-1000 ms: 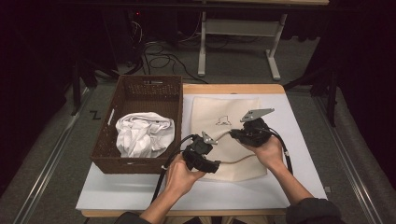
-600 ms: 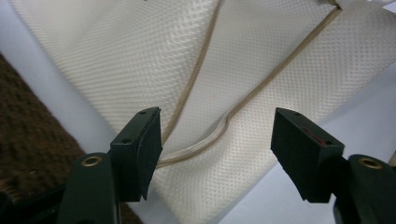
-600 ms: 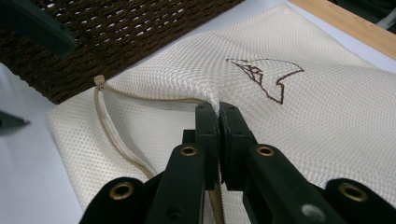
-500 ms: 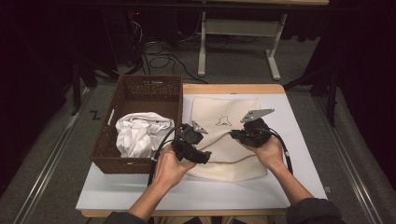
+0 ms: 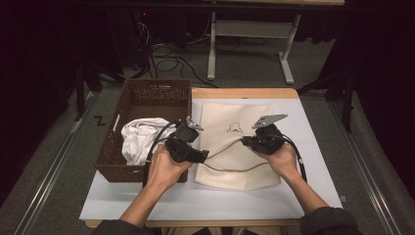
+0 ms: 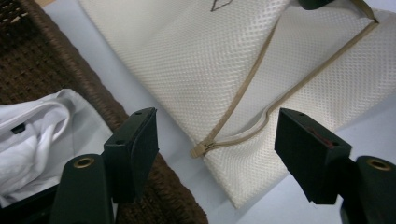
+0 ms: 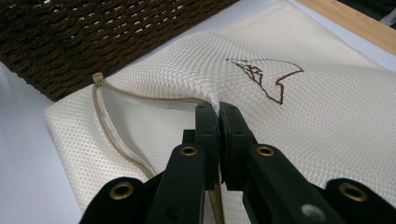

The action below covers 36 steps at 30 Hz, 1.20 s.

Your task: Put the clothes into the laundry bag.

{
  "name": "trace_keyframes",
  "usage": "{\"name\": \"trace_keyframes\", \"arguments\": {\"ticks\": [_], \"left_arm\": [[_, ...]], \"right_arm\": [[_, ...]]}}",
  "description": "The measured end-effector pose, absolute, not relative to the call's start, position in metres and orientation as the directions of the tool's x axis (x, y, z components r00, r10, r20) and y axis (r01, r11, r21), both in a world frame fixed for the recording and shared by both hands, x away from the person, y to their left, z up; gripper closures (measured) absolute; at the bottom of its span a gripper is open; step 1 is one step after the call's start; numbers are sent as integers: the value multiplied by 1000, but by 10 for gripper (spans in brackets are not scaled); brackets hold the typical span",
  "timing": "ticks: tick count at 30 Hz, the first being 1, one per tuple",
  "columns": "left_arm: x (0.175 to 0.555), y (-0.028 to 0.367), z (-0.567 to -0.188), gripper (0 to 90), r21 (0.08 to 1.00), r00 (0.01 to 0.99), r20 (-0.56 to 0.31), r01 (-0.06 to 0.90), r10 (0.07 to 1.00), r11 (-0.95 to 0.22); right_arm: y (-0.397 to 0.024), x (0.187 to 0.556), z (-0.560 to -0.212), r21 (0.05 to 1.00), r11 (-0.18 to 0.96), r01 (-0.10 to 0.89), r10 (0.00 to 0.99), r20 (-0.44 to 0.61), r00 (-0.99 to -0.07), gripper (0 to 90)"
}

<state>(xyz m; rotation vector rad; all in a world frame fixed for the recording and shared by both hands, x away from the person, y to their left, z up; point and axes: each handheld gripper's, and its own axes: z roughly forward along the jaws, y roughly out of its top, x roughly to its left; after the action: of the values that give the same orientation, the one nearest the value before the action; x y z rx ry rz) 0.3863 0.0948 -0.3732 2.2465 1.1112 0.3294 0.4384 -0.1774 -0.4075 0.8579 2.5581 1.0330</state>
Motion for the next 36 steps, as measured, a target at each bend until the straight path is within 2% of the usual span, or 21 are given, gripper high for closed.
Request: {"name": "trace_keyframes", "arguments": {"ticks": [25, 26, 36], "left_arm": [[402, 150, -369, 299, 593, 487, -25, 710, 873, -379], [404, 157, -370, 299, 595, 470, -7, 712, 883, -374], [418, 195, -381, 286, 560, 345, -41, 785, 938, -265]], "right_arm": [[-181, 439, -412, 696, 570, 437, 613, -5, -790, 886], [-181, 439, -411, 697, 570, 435, 611, -7, -791, 886], [-179, 440, -415, 694, 577, 430, 609, -15, -793, 885]]}}
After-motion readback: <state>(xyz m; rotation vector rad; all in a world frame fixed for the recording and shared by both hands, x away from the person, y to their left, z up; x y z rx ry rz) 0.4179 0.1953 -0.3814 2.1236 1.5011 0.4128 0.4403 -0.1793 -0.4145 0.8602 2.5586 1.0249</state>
